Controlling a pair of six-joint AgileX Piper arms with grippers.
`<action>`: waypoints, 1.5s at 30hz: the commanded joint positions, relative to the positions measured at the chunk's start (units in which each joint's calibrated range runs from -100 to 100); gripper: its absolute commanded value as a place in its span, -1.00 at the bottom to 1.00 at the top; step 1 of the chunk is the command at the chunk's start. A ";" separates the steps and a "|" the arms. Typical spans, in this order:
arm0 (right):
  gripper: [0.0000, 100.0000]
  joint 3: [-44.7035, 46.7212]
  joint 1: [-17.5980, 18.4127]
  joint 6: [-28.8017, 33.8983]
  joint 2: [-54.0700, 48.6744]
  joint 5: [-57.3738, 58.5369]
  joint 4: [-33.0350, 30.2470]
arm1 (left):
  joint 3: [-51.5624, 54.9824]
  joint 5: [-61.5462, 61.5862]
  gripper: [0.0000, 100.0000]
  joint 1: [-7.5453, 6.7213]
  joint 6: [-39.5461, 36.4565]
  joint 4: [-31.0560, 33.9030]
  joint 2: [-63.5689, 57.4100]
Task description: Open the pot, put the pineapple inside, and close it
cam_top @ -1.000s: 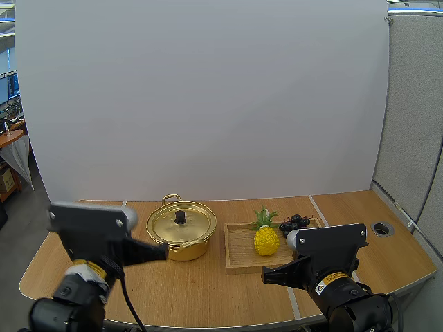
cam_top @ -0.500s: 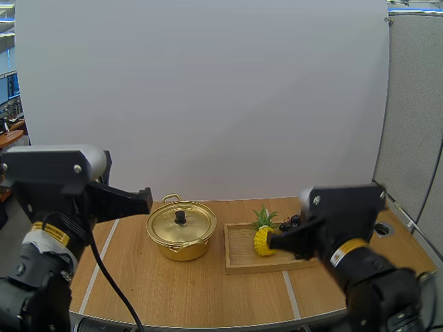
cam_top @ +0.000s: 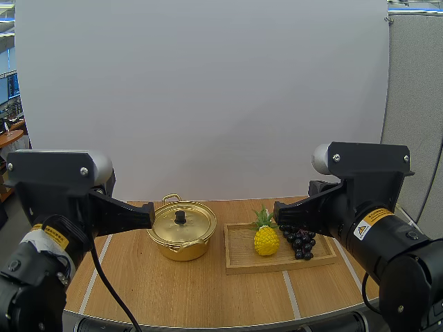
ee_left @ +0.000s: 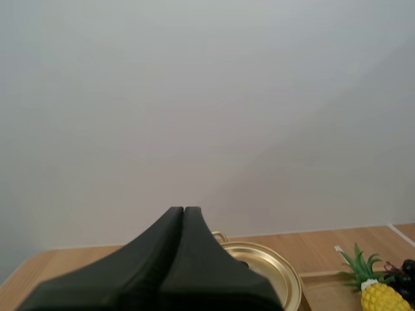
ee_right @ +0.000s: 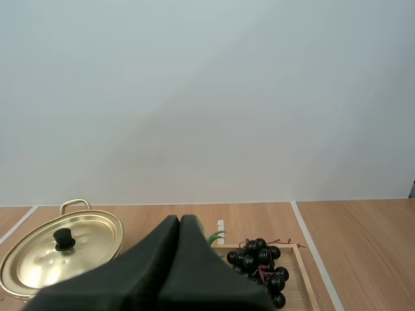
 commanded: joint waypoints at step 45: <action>1.00 -9.33 -0.19 -4.19 26.97 5.94 0.50 | -33.66 21.99 1.00 -1.75 38.24 -13.68 83.77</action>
